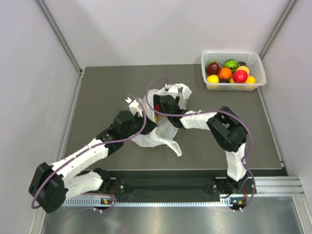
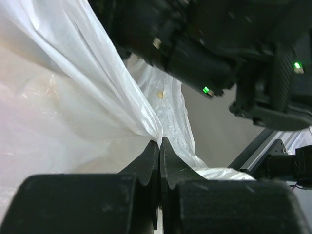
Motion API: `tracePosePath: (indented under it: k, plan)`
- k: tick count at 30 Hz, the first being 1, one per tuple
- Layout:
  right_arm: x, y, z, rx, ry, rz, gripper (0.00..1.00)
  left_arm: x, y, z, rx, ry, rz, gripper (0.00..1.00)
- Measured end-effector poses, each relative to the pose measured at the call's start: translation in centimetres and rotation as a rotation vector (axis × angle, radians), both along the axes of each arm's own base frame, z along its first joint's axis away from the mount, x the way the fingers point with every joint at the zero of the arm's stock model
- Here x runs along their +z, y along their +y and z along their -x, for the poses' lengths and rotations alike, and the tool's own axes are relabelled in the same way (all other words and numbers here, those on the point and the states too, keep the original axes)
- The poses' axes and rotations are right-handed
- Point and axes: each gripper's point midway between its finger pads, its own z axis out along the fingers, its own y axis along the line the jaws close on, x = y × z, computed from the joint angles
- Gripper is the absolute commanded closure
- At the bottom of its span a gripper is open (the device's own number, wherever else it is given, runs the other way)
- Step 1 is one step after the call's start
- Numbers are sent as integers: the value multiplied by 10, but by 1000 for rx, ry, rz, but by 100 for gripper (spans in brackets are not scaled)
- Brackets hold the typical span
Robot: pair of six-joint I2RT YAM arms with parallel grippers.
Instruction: Untie the knot of the plastic bag and take out the fruit
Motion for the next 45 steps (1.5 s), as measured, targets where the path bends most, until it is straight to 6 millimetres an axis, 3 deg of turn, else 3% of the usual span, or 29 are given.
tracePosePath:
  k: [5, 12, 15, 18, 19, 22, 26, 29, 35, 38, 45]
  plan:
    - [-14, -1, -24, -56, 25, 11, 0, -12, -3, 3, -21, 17, 2, 100]
    - [-31, 2, -43, -75, 69, -26, 1, -32, -6, 9, -46, 68, 1, 100]
    - [-29, 3, -49, -70, 78, -54, 16, -35, -6, 11, -53, 74, 6, 100]
    - [-28, 3, -52, -57, 85, -77, 45, -34, -8, 13, -65, 74, 12, 100]
    - [-28, 4, -52, -45, 81, -94, 63, -34, -8, 13, -66, 74, 12, 100]
    - [-29, 3, -46, -4, 86, -131, 85, -37, -7, 15, -67, 79, 10, 100]
    - [-22, -13, -19, 63, 112, -155, 97, -42, -4, 15, -55, 84, 0, 100]
    - [-1, -23, 8, 139, 117, -195, 99, -45, -1, 13, -31, 81, -11, 100]
    - [65, -34, 57, 387, 99, -335, 100, -49, 7, 5, 27, 67, -38, 100]
    - [77, -38, 81, 505, 130, -327, 100, -50, 11, 1, 50, 56, -57, 100]
    - [101, -59, 159, 732, 155, -270, 97, -44, 14, -10, 71, 16, -84, 100]
